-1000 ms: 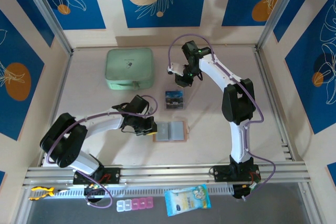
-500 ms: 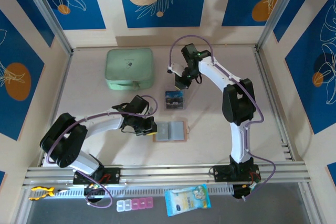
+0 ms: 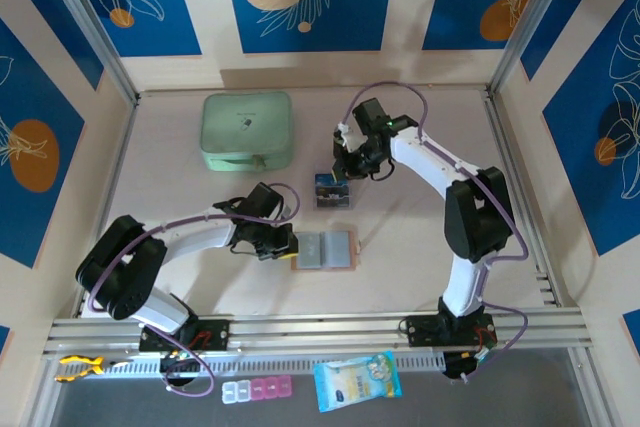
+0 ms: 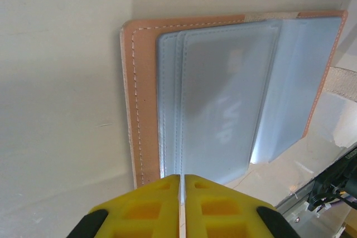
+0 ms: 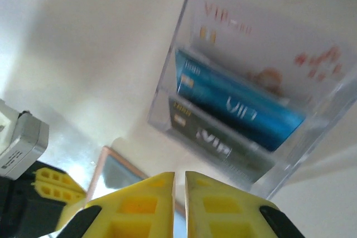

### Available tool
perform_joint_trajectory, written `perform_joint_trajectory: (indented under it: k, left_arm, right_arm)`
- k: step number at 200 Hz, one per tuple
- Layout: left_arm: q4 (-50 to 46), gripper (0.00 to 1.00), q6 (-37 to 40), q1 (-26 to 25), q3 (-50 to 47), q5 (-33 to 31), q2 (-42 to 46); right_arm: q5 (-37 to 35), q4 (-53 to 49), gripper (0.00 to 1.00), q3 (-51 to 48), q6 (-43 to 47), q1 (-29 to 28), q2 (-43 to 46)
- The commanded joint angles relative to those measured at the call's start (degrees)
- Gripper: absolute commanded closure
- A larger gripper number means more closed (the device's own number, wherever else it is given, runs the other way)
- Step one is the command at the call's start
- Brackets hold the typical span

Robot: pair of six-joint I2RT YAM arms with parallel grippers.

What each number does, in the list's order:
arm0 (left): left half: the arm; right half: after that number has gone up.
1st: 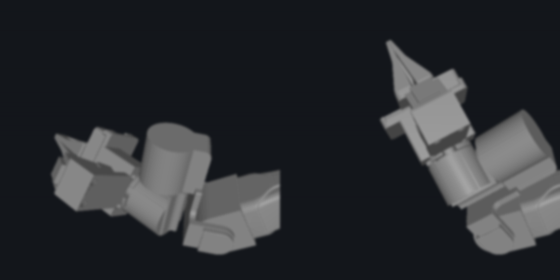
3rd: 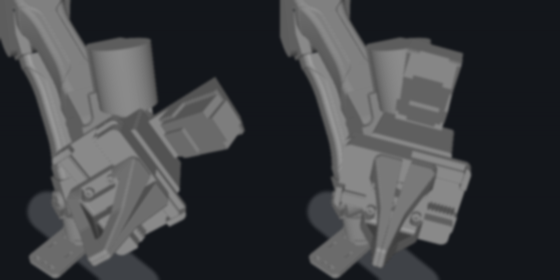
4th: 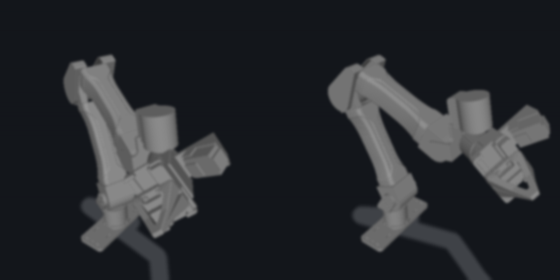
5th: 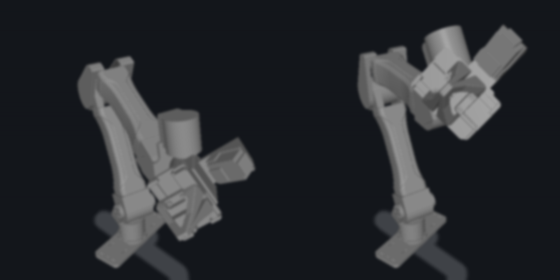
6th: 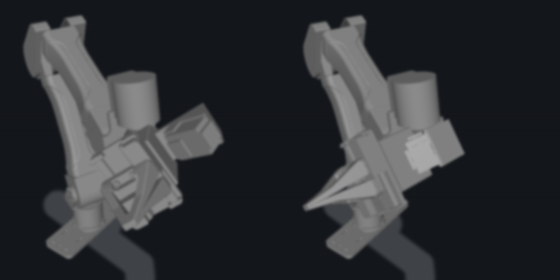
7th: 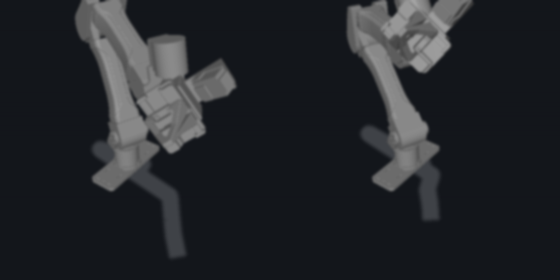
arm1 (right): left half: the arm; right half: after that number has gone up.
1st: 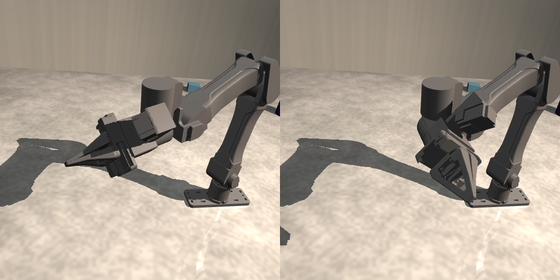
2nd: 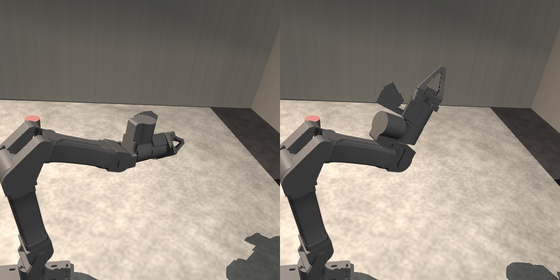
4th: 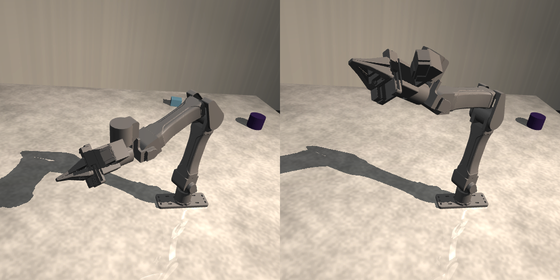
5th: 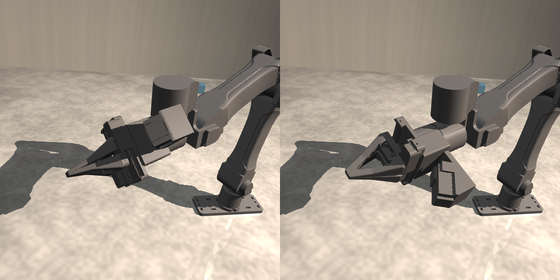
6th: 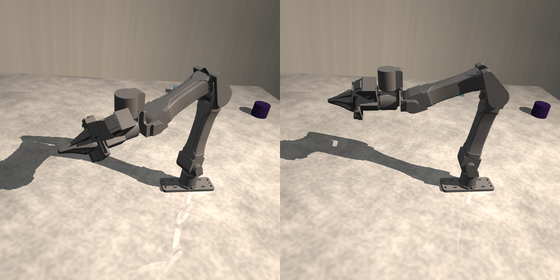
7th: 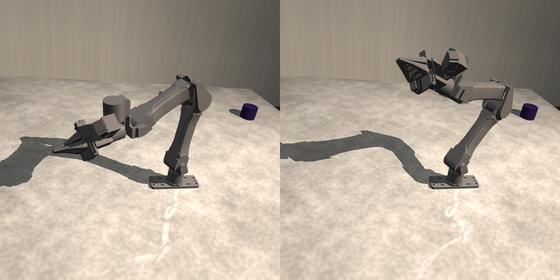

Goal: Take the credit cards out of the card holder

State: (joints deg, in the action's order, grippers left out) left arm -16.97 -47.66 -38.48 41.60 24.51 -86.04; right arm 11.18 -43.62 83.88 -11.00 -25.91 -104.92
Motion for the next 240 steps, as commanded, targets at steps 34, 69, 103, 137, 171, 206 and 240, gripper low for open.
perform_joint_trajectory:
  k: [34, 69, 103, 137, 171, 206, 240]
  left_arm:
    - [0.84, 0.93, 0.87, 0.48, -0.01, -0.61, 0.46]
    - [0.04, 0.96, 2.21, 0.65, 0.38, -1.13, -0.66]
    - [0.85, 0.98, 2.33, 0.61, 0.41, -0.46, -2.07]
    - [1.16, 1.00, 2.13, 0.62, -0.12, -0.43, -2.46]
    - [1.59, 1.00, 2.06, 0.66, -0.87, -0.29, -3.30]
    - [1.93, 1.00, 1.74, 0.64, -1.70, -0.26, -3.48]
    - [2.12, 1.00, 1.78, 0.64, -2.27, -0.49, -3.56]
  right_arm:
    - [1.01, 3.78, 0.87, -7.91, -17.21, -5.36, 7.56]
    - [1.62, 5.57, 0.89, -13.16, -23.37, -7.55, 10.65]
    - [1.38, 5.79, 0.90, -16.85, -27.93, -9.92, 11.06]
    - [-0.11, 7.95, 0.89, -19.55, -30.39, -13.22, 11.23]
    - [-2.05, 9.64, 0.82, -20.68, -33.21, -15.44, 10.48]
    - [-3.45, 11.76, 0.74, -21.77, -35.06, -17.81, 9.65]
    - [-3.67, 13.02, 0.70, -22.27, -36.35, -19.46, 8.03]
